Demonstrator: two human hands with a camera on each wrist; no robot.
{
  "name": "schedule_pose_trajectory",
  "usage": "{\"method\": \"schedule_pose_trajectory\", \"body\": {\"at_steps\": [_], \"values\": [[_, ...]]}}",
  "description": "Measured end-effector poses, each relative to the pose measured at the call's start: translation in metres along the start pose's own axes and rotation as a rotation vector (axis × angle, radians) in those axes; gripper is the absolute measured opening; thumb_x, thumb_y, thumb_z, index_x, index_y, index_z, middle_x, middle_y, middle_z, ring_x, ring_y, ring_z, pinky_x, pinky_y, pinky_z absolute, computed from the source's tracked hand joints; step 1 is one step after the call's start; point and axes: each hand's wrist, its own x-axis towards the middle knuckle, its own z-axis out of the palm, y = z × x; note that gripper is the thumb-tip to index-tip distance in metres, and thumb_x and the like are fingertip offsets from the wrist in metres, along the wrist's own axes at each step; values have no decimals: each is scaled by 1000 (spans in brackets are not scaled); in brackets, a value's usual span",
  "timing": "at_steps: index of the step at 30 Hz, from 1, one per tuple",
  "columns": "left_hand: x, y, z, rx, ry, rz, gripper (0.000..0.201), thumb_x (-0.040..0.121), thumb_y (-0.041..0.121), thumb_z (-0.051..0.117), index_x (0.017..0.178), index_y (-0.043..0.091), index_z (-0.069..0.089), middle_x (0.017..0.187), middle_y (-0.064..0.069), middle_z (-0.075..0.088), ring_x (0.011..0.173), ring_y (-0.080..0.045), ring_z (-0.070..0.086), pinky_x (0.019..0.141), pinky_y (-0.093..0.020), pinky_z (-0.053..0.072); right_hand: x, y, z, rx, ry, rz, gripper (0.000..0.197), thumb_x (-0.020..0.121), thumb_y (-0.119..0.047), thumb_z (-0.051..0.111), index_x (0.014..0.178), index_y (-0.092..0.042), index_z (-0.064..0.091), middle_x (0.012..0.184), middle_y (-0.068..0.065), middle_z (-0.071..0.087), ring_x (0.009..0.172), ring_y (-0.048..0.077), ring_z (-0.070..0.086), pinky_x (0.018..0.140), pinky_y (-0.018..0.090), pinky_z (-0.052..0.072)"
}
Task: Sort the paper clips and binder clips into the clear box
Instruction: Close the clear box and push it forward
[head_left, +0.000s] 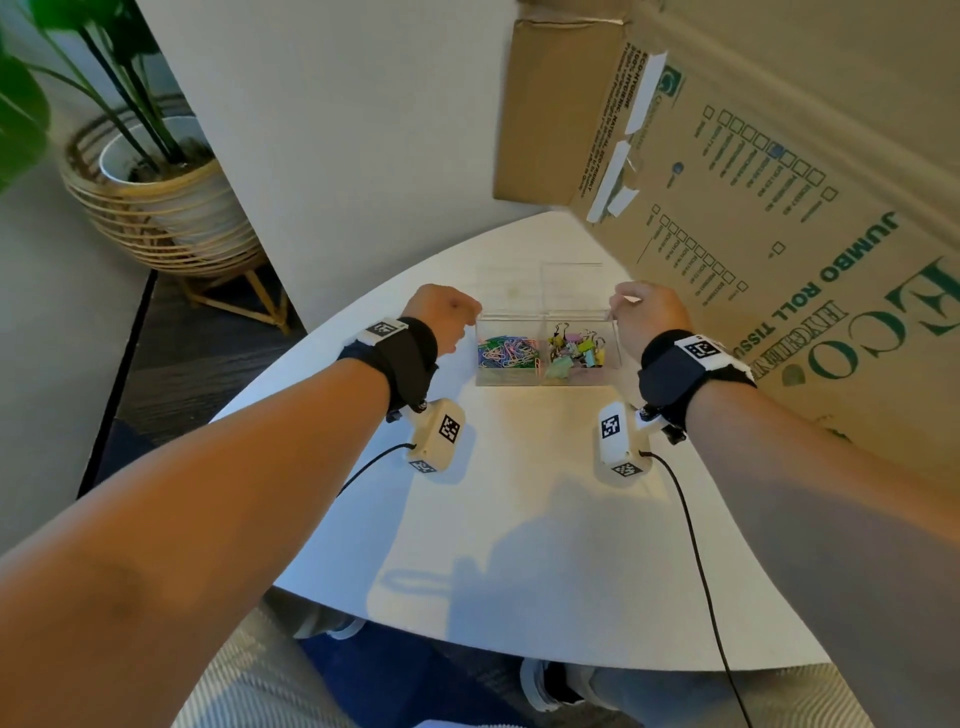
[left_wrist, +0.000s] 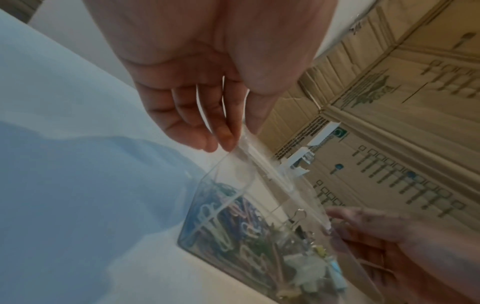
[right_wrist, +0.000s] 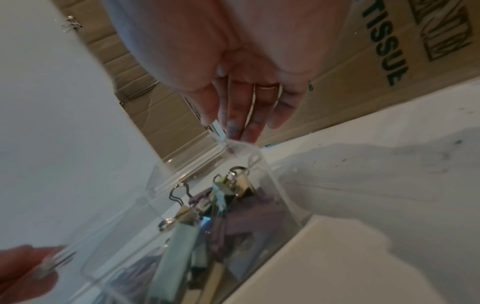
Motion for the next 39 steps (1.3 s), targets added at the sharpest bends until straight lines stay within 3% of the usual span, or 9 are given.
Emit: {"method": "schedule_pose_trajectory", "body": {"at_steps": [3, 8, 13, 16, 20, 24, 28, 34, 39], "values": [[-1, 1, -4, 0, -1, 69, 16, 96, 11, 50, 96, 16, 65, 97, -7, 65, 80, -21, 58, 63, -23, 51, -4, 3, -1, 82, -35, -13, 36, 97, -20, 49, 132, -20, 57, 128, 5, 59, 114, 23, 57, 97, 28, 42], [-5, 3, -6, -44, -2, 100, 12, 92, 12, 57, 88, 18, 66, 90, -8, 68, 68, -21, 58, 65, -26, 52, -14, 10, -6, 161, -45, -67, 46, 96, -12, 56, 140, -20, 47, 110, -1, 59, 98, 12, 52, 85, 21, 36], [-10, 9, -3, -50, 7, 89, 9, 93, 7, 56, 92, 12, 64, 89, -8, 67, 70, -23, 60, 63, -20, 55, -9, 17, -8, 180, -57, -85, 34, 87, 4, 62, 106, -24, 65, 84, -4, 59, 76, 14, 59, 79, 36, 55], [-10, 4, -2, -25, 8, 95, 9, 93, 8, 56, 92, 15, 62, 91, -8, 67, 73, -24, 63, 61, -19, 54, -8, 19, -9, 220, -41, -77, 36, 85, 13, 54, 79, -20, 67, 88, -1, 67, 75, 18, 63, 71, 35, 58], [-10, -8, 0, 57, 21, 111, 15, 93, 9, 56, 88, 23, 62, 97, -8, 69, 79, -23, 68, 71, -25, 58, -12, 20, -11, 237, -59, -45, 41, 90, 9, 43, 72, -15, 71, 87, 7, 72, 75, 21, 68, 66, 28, 59], [-15, -11, 1, 160, 0, 153, 24, 92, 11, 53, 81, 26, 67, 101, -3, 68, 80, -15, 67, 76, -26, 57, -18, 14, -11, 231, -79, -83, 30, 93, -8, 50, 78, -22, 72, 90, -2, 71, 83, 20, 68, 74, 35, 59], [-23, -12, 7, 298, -21, 179, 5, 84, 32, 68, 87, 28, 66, 111, 3, 59, 97, -15, 56, 84, -26, 45, -29, 9, -11, -27, -215, -200, 12, 85, -17, 73, 95, -22, 72, 107, -4, 58, 91, 15, 53, 60, 12, 44], [-26, -15, 13, 435, -38, 212, 17, 84, 37, 68, 97, 30, 59, 124, -2, 52, 100, -16, 47, 85, -24, 39, -26, 9, -7, -219, -214, -246, 18, 85, -14, 72, 100, -24, 70, 122, -2, 53, 101, 17, 51, 81, 25, 37], [-47, -13, 11, 548, -30, 211, 44, 90, 42, 58, 129, 29, 42, 136, -5, 41, 103, -24, 57, 88, -33, 49, -45, 1, -6, -263, -86, -343, 31, 87, -13, 65, 115, -25, 63, 135, 2, 47, 122, 23, 47, 104, 30, 37]]}}
